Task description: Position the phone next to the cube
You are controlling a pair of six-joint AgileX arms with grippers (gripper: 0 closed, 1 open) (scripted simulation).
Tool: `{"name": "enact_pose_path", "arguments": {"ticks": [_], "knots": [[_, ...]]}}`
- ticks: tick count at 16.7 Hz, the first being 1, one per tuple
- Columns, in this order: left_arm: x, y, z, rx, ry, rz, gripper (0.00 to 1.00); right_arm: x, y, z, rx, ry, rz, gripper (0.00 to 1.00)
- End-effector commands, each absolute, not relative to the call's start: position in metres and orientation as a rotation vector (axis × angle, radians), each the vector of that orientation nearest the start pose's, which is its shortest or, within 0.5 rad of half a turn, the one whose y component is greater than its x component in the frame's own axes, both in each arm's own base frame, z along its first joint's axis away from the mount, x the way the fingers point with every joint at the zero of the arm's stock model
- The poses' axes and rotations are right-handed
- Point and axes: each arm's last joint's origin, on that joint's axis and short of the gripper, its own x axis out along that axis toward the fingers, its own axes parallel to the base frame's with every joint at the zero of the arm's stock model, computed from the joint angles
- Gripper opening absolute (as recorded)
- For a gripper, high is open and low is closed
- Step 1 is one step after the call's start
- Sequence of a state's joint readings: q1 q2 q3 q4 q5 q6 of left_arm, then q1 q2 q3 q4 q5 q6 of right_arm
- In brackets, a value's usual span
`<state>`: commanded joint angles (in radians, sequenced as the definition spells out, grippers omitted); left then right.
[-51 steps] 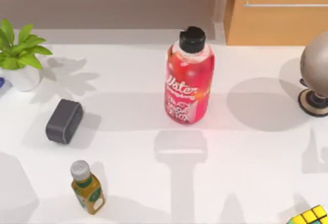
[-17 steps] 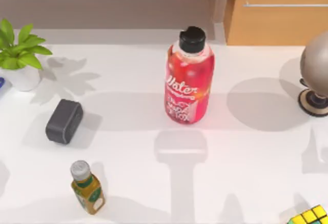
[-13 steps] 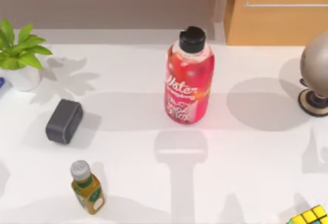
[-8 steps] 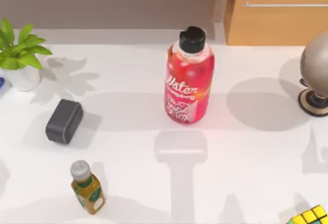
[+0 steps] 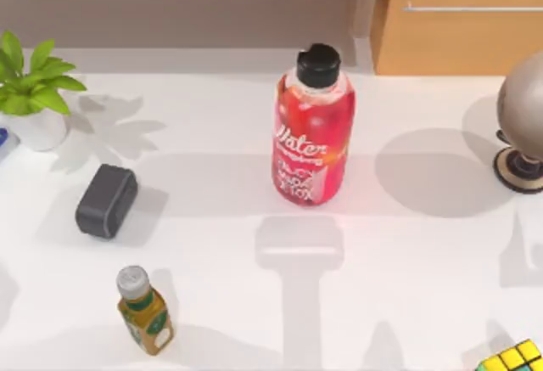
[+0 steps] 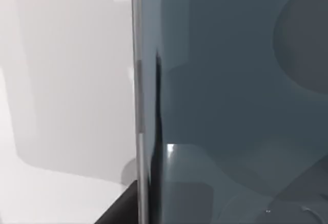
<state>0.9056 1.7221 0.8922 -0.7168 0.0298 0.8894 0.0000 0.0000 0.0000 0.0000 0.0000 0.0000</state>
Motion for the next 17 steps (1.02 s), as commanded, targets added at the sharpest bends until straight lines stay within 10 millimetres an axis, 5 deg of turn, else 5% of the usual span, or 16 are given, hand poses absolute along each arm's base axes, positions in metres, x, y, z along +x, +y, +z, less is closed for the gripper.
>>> {"name": "enact_pose_path", "arguments": {"ticks": [12, 17], "knots": [[0.171, 0.218, 0.134, -0.014, 1.533, 0.017, 0.00, 0.106, -0.001, 0.160, 0.000, 0.000, 0.000, 1.00], [0.185, 0.216, 0.168, -0.005, 1.460, 0.131, 0.00, 0.106, -0.001, 0.160, 0.000, 0.000, 0.000, 1.00]]}}
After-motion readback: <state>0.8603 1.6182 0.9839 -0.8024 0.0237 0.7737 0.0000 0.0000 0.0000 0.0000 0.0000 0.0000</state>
